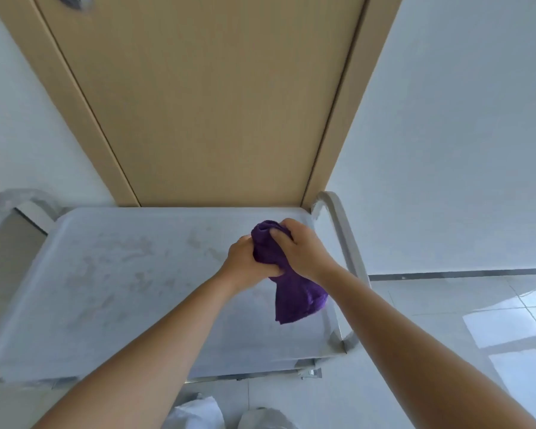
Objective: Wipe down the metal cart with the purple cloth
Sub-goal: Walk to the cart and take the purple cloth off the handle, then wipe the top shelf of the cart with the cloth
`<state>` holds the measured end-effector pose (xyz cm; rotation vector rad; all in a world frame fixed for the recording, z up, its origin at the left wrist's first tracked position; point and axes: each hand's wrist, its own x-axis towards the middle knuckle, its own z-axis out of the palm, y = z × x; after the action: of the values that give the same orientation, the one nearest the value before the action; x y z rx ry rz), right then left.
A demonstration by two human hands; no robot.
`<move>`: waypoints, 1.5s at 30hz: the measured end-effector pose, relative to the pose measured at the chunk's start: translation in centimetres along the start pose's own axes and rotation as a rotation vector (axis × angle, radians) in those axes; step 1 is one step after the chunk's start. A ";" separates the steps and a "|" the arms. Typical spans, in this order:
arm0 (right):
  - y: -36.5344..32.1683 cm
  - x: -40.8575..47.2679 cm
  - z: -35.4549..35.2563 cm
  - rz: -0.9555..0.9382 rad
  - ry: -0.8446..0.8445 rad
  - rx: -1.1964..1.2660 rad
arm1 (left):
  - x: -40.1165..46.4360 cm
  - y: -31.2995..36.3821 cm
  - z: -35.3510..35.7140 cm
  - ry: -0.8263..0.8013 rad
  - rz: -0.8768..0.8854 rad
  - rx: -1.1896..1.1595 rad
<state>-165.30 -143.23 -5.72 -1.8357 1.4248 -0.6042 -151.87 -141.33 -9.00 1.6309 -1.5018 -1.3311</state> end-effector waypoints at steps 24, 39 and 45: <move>-14.7 -1.1 27.0 -0.054 -0.394 -0.123 | -20.4 -20.0 -21.8 0.136 -0.477 -0.297; -16.3 -5.6 36.5 0.208 -0.160 0.031 | -24.5 -27.7 -28.2 0.380 -0.441 0.080; -15.8 -5.5 38.2 0.302 -0.065 0.176 | -22.3 -26.2 -29.2 0.509 -0.394 0.516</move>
<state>-128.93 -126.18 -17.11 -1.4554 1.5165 -0.4947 -112.26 -120.72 -15.13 2.4627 -1.3038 -0.6229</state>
